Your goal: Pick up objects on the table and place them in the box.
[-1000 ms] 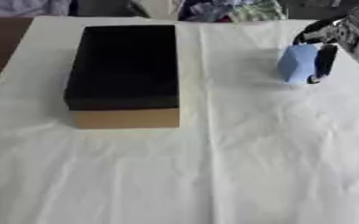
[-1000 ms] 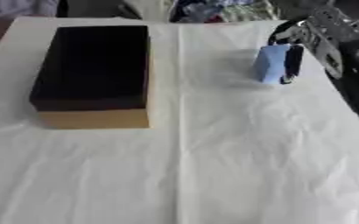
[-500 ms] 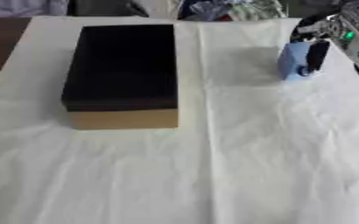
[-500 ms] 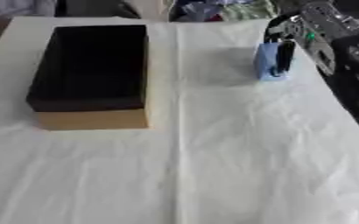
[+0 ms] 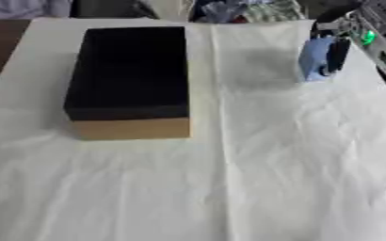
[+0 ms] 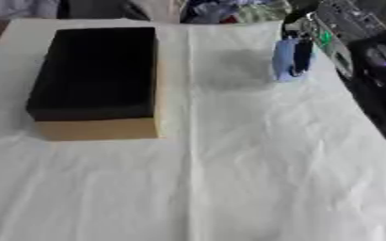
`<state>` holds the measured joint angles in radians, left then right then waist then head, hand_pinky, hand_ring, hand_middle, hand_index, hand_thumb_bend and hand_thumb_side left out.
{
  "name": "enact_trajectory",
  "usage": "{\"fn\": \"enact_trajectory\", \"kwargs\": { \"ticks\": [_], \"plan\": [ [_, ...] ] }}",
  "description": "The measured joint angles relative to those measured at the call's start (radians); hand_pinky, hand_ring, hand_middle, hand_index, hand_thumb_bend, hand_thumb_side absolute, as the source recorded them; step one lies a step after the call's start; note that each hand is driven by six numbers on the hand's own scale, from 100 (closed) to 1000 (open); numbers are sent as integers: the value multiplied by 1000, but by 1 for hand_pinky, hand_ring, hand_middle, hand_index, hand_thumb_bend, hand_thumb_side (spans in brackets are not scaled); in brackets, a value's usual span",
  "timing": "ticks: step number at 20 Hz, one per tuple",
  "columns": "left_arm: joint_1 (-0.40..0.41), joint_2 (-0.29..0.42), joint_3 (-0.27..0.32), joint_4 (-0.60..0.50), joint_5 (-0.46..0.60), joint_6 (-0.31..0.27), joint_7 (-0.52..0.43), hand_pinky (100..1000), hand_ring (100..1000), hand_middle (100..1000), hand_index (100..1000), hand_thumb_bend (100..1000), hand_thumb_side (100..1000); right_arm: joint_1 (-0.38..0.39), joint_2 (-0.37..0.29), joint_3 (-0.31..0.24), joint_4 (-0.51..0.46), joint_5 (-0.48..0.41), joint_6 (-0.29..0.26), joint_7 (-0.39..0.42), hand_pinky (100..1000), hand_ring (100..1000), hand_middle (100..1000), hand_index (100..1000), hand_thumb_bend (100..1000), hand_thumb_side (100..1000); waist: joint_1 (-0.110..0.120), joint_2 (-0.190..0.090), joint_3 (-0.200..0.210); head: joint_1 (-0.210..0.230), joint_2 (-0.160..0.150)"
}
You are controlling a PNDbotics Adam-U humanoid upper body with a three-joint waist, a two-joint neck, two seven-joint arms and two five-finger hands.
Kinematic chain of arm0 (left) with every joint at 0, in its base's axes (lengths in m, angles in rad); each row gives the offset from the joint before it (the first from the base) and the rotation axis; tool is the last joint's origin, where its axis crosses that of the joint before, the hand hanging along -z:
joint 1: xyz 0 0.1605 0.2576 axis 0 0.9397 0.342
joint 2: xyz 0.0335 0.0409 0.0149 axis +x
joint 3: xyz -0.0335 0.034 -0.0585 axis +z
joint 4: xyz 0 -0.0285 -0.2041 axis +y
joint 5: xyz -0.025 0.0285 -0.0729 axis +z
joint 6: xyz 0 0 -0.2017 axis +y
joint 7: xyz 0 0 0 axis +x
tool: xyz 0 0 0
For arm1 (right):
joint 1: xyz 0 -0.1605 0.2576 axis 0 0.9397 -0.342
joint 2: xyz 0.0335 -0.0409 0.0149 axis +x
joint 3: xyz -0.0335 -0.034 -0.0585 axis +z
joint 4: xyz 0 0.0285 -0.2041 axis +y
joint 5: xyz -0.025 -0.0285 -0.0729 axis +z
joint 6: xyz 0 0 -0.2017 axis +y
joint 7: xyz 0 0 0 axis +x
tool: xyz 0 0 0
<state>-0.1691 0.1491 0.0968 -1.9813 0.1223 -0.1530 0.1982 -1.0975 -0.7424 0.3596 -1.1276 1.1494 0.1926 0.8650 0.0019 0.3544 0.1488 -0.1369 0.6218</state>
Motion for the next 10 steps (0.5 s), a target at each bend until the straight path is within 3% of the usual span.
{"fn": "enact_trajectory", "kwargs": {
  "ticks": [10],
  "plan": [
    [-6, 0, 0, 0, 0, 3, -2, 1000, 600, 696, 864, 100, 666, -31, -2, -24, -236, -91, 86, -57, 790, 750, 436, 387, 223, 100, -4, -19, -12, 1, 1]
  ]
}}
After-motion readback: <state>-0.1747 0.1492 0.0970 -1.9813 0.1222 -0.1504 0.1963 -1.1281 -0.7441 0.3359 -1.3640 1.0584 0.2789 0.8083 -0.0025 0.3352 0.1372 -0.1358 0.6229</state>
